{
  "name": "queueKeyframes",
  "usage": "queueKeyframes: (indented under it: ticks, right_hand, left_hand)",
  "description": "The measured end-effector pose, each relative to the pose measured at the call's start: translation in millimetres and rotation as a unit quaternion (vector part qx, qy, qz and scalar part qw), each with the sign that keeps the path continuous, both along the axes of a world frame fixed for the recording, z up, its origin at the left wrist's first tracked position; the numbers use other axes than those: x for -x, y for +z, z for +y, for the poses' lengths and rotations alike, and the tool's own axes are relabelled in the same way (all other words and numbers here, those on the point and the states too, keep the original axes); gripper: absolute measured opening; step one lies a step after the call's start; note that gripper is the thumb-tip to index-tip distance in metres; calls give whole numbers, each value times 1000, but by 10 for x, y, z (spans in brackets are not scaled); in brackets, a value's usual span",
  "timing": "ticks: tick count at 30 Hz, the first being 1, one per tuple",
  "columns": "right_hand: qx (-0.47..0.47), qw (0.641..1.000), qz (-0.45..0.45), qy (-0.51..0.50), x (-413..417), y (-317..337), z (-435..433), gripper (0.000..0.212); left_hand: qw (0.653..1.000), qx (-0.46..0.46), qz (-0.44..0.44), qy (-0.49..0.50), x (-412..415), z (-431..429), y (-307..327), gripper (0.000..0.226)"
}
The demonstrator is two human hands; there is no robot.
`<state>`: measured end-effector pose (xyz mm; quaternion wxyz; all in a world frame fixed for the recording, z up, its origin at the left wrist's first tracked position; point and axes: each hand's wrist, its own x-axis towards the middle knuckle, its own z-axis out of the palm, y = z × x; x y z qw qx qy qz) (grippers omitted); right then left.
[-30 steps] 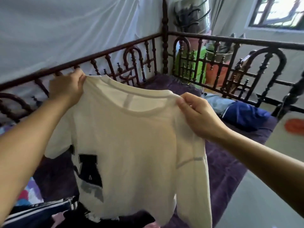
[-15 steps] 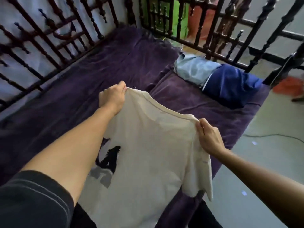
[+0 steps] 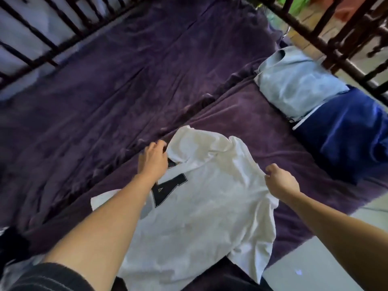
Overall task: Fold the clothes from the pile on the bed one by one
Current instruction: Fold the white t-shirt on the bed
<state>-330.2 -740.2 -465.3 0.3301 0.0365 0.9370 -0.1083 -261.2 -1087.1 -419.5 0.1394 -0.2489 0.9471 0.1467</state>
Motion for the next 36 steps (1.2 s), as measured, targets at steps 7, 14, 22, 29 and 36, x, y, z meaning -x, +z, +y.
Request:
queueKeyframes:
  ticks: [7,14,22,29,36]
  right_hand:
    - [80,975,19,204,454,-95,-1472,30]
    - [117,966,76,218,798,-736,-2658,72]
    - [160,970,180,18,1307,-820,-2789,35]
    - [153,972,177,39,1560,-891,-2846,46]
    - [129,926,248,254,743,-896,-2173,52]
  left_hand:
    - [977,1,-151,150,-1141,-749,-455,19]
    - [969,22,-180,166,-1473,-1320,-1187,47]
    - [972,6,-123,198,-1325,-1732,-1391,16]
    - [939,156,-60,302,-1290,-1818,-1471,33]
    - [986,64,37,152,-1393,-853,-1399,23]
